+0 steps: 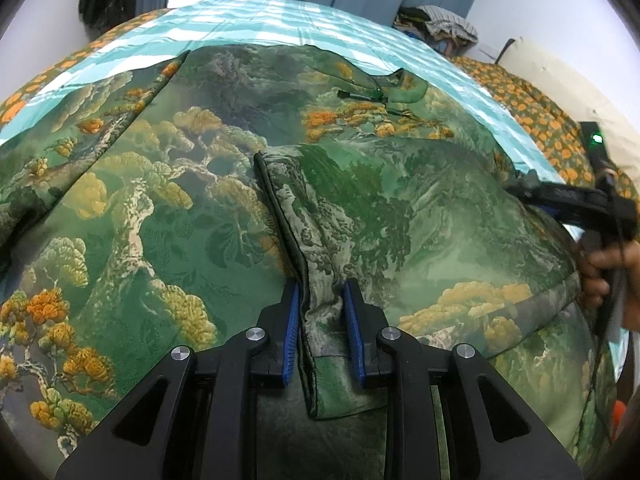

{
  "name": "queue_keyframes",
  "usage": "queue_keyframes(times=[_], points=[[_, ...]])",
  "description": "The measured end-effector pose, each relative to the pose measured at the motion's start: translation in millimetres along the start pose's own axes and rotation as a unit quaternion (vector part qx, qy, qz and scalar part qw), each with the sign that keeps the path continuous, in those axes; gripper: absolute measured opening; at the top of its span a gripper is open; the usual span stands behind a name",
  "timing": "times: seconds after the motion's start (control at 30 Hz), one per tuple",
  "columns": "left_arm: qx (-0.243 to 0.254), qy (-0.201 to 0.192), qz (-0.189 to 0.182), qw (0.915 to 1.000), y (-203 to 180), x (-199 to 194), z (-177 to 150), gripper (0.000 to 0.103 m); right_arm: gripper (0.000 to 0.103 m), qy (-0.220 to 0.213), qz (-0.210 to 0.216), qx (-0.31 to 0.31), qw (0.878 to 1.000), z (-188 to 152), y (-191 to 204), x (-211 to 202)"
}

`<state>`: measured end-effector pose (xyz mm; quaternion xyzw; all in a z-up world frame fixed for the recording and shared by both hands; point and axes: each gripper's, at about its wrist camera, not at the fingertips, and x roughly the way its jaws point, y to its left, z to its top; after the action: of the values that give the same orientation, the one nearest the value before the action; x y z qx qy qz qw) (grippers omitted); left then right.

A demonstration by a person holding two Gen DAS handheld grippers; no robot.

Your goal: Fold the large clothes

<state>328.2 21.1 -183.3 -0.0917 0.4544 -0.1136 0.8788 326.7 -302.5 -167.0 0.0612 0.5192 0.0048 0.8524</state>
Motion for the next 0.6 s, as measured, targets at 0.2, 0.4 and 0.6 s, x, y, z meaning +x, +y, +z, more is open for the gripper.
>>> queue_keyframes(times=[0.2,0.4,0.6], points=[[0.005,-0.002,0.009,0.9999,-2,0,-1,0.023,0.065,-0.003,0.017,-0.059,0.998,-74,25,-55],[0.013,0.017,0.031,0.9993,-10,-12,7,0.030,0.065,-0.029,-0.037,-0.084,0.995,-105,38,-62],[-0.030,0.010,0.033,0.9990,6,-84,-22,0.087,0.066,-0.087,0.021,-0.031,0.995,-160,54,-141]])
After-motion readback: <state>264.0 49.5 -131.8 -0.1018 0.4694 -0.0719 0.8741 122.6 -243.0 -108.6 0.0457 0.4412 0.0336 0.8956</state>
